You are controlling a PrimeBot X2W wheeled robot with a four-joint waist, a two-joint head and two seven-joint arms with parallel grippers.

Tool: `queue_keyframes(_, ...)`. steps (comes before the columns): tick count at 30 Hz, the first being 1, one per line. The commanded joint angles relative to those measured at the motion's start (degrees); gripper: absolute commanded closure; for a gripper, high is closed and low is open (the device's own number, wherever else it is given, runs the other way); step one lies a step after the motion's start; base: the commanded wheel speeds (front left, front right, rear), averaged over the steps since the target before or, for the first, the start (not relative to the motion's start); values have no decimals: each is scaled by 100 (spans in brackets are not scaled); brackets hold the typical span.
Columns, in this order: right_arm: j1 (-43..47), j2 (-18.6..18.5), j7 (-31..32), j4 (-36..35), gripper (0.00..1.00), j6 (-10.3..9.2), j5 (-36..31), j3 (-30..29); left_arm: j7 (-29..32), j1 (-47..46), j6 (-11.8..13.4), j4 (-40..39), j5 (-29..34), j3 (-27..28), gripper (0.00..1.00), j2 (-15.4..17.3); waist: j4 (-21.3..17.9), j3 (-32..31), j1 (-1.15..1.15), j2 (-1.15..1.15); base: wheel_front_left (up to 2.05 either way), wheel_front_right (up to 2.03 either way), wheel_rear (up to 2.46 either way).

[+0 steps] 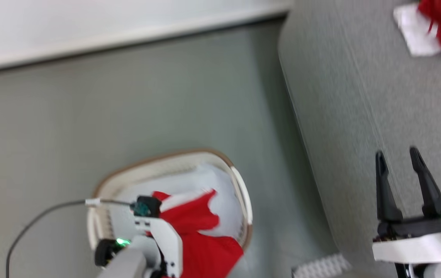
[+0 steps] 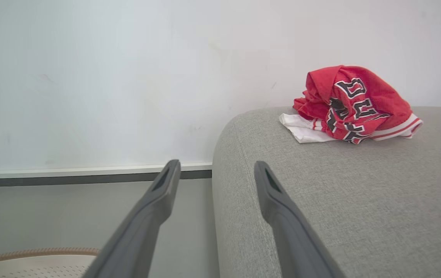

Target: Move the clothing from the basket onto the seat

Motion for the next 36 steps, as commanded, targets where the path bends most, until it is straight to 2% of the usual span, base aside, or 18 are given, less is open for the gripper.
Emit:
queue_keyframes(1, 159, -13, -20, 62, 0, -14, -118, -85, -165, 258, -28, -219, -237, -53, 100, -3, 502, -842, 1, 0, 0, 0, 0)
queue_keyframes(9, 747, -13, -19, 192, 0, -14, -428, -412, -574, 1119, 189, -1196, -842, -391, 100, 2, 999, -1969, 1, 0, 0, 0, 0)
queue_keyframes(14, 900, -31, -19, 136, 0, -14, -462, -489, -699, 1437, 323, -1765, -970, -333, 100, 19, 1158, -2273, 1, 0, 0, 0, 0)
queue_keyframes(27, 1328, -289, -19, 92, 0, -14, -497, -328, -1277, 2408, 927, -4001, -639, -262, 100, 713, 1468, -3090, 1, 0, 0, 0, 0)
queue_keyframes(36, 1535, -325, -19, 62, 0, -15, -471, -160, -1578, 2829, 989, -5296, -499, -256, 100, 1123, 1520, -3327, 1, 0, 0, 0, 0)
